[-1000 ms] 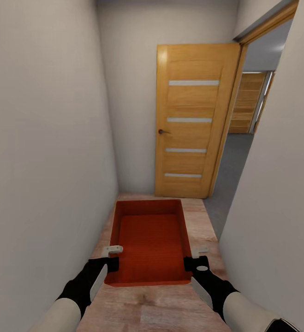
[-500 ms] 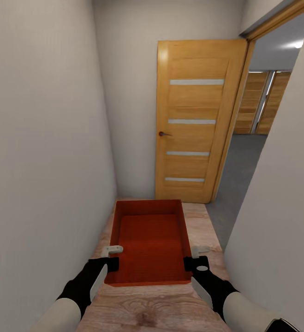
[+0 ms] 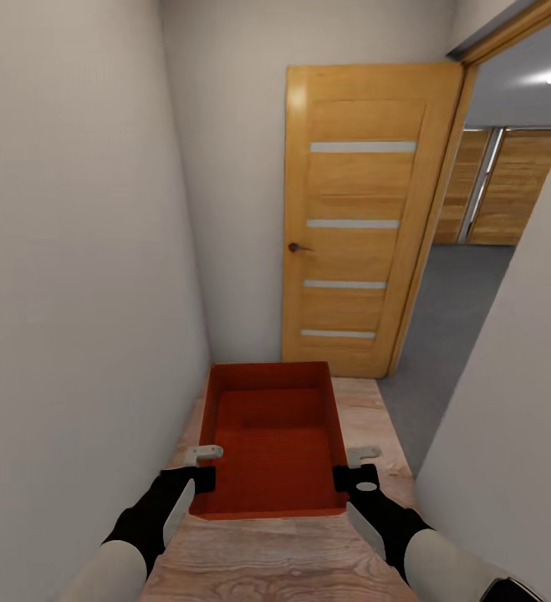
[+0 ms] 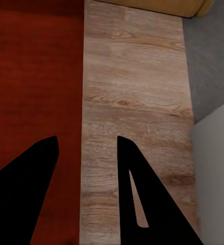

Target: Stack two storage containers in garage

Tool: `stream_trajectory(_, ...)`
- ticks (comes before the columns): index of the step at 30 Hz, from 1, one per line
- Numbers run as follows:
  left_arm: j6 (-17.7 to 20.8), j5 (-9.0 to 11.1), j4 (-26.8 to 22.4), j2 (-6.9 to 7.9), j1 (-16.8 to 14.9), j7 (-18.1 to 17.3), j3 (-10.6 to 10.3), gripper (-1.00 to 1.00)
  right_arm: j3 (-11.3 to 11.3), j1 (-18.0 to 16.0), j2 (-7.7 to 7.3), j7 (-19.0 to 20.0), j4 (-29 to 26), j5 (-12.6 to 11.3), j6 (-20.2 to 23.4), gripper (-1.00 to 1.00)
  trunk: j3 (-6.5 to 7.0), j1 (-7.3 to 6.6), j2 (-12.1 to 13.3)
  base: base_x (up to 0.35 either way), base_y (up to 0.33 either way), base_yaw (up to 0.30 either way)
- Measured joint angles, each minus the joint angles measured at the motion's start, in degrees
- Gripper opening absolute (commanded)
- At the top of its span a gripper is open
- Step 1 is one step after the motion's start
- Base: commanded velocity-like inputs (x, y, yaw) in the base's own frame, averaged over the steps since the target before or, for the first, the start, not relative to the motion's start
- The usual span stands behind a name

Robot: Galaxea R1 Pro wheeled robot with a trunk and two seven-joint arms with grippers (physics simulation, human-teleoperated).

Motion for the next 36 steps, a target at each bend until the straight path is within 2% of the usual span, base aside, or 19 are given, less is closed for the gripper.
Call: stream_trajectory(36, 0.0, 0.0, 0.0, 0.0, 0.0, 0.0, 0.0, -1.0, 0.0, 0.0, 0.0, 0.0, 0.0, 0.0, 0.0, -1.0, 0.0, 0.0, 0.0, 0.323, 0.0, 0.0)
